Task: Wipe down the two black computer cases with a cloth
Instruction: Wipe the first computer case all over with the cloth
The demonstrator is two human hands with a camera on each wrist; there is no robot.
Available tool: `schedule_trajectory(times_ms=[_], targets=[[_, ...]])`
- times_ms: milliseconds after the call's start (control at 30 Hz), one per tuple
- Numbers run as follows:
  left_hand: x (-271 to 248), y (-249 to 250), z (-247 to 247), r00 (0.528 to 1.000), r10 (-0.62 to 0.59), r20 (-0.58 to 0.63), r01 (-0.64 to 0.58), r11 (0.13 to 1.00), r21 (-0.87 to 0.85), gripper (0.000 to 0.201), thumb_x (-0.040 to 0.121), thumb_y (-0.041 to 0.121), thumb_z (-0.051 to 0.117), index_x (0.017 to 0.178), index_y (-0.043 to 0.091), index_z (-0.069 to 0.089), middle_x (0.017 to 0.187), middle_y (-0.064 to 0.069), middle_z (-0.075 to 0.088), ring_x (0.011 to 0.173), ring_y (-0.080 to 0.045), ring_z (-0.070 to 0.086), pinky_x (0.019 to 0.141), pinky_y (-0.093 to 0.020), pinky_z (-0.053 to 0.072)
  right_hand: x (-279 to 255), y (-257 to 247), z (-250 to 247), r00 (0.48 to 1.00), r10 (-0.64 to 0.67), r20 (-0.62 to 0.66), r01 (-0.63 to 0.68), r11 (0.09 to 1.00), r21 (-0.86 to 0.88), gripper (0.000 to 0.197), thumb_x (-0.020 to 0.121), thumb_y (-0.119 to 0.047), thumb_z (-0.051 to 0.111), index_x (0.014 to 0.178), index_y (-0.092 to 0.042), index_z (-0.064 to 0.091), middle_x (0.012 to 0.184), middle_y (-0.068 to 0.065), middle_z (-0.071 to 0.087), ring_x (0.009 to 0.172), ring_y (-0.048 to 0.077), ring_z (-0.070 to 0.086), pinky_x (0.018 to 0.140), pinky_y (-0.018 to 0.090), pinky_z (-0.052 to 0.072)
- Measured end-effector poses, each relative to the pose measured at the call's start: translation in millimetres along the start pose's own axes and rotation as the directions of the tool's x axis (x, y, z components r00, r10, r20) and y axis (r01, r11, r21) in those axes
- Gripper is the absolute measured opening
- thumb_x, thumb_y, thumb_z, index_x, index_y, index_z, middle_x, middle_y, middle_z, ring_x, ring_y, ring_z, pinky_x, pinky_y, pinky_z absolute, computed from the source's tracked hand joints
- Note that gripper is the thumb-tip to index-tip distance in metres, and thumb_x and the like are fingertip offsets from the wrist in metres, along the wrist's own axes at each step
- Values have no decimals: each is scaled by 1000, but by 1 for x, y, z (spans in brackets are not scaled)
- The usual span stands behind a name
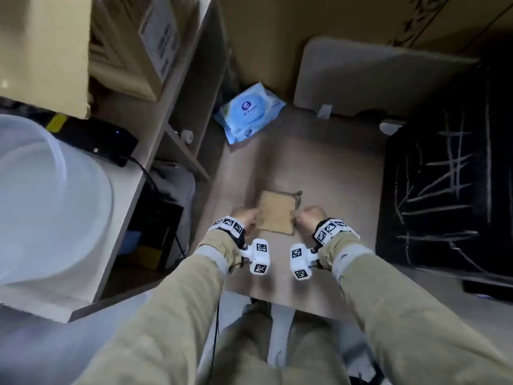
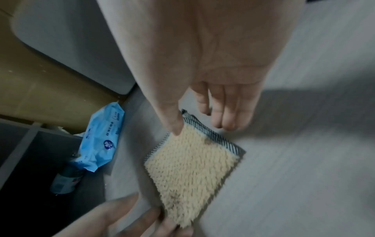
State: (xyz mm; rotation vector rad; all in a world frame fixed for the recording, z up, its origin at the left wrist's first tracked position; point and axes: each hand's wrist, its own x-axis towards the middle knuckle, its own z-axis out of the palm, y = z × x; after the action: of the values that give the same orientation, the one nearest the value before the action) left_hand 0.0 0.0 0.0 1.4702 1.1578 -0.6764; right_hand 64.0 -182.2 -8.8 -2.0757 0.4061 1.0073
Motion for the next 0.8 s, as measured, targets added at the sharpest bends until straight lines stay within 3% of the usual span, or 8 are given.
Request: schedule_trajectory(times_ms=[67,167,333,433,500,567,633,800], targets=[[13,-3,6,997,-8,80,16,994,-108,29,64,26,77,85,9,68,85,-11,69,72,-25,63,72,-32,56,12,5,9,998,-55,-18,56,997,54,18,75,-24,75,72,-9,65,65,7,66,65,29,63,62,37,50],[11,0,13,994,-9,113,19,996,-92,17,86,22,75,77,12,65,74,-5,64,62,-14,57,69,-33,60,13,5,17,996,-80,37,76,992,99,23,81,-14,77,66,-13,59,58,-1,59,53,17,53,57,29,45],[-13,29,9,986,58,154,-46,996,-81,14,87,28,66,82,14,65,86,-5,68,80,-17,63,77,-31,56,-7,-13,1,996,-29,83,16,987,160,6,85,-2,65,86,-7,66,74,5,64,72,23,63,70,33,55],[-47,55,5,978,153,143,-101,942,-320,11,86,20,57,76,15,59,70,-5,62,70,-18,59,71,-31,56,-34,-36,-21,999,-15,43,-1,938,346,16,90,1,55,78,-9,58,71,5,59,67,18,59,53,22,54],[-74,70,8,968,208,140,-133,899,-418,14,81,15,50,68,16,52,53,0,54,60,-18,54,63,-28,53,-55,-45,-32,998,-16,59,-16,866,500,8,95,-12,56,93,-6,62,83,8,65,76,20,66,60,24,59],[-103,86,12,955,266,131,-184,879,-440,26,86,5,40,62,13,44,44,-3,47,46,-19,50,45,-20,47,-70,-52,-41,997,-72,38,35,801,598,34,92,-34,65,117,-11,64,108,12,70,95,28,72,81,42,62],[-124,99,17,926,356,124,-283,874,-395,23,84,-4,37,69,11,45,57,-9,49,50,-22,51,35,-19,44,-86,-55,-50,994,-103,-24,93,746,660,55,79,-52,76,118,-15,62,113,16,72,93,31,74,83,50,60],[-182,123,28,773,578,264,-514,813,-275,41,77,-8,35,89,20,63,61,2,53,51,-14,46,50,-19,42,-140,-64,-87,966,-256,-33,197,648,736,71,76,-67,71,124,-15,67,115,16,73,99,32,71,86,46,57]])
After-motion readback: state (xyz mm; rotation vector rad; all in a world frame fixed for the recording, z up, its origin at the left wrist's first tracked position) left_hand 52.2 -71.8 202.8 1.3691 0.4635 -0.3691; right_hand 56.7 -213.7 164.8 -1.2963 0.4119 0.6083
